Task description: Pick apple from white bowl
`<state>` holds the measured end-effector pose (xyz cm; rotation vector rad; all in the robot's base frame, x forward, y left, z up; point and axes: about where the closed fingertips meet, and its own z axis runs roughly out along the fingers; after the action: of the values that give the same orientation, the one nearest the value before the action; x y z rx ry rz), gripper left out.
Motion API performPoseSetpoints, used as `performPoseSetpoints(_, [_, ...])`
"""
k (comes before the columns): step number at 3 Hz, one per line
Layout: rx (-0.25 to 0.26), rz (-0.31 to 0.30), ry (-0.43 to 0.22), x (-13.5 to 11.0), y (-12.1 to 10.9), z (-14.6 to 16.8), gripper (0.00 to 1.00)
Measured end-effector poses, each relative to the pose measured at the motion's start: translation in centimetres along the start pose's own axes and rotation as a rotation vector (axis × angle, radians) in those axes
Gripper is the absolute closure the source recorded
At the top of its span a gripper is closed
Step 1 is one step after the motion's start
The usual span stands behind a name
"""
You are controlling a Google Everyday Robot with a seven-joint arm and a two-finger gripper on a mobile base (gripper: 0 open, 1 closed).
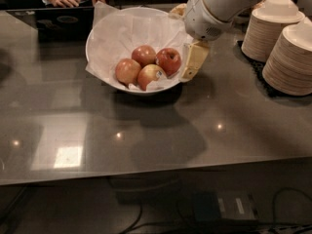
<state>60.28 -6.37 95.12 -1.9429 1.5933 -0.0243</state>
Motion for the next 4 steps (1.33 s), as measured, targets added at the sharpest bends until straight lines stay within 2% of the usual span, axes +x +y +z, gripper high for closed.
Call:
performPoseSetpoints(2, [0.025,-0.035,-0.019,0.6,-1.4,1.5,0.58])
performPoseSetpoints(3, [0.029,-0.038,-0.027,1.1,-1.9,2.1,0.73])
performPoseSetpoints(4, [0.029,-0.033,-0.026,2.1,-2.2,2.7,0.53])
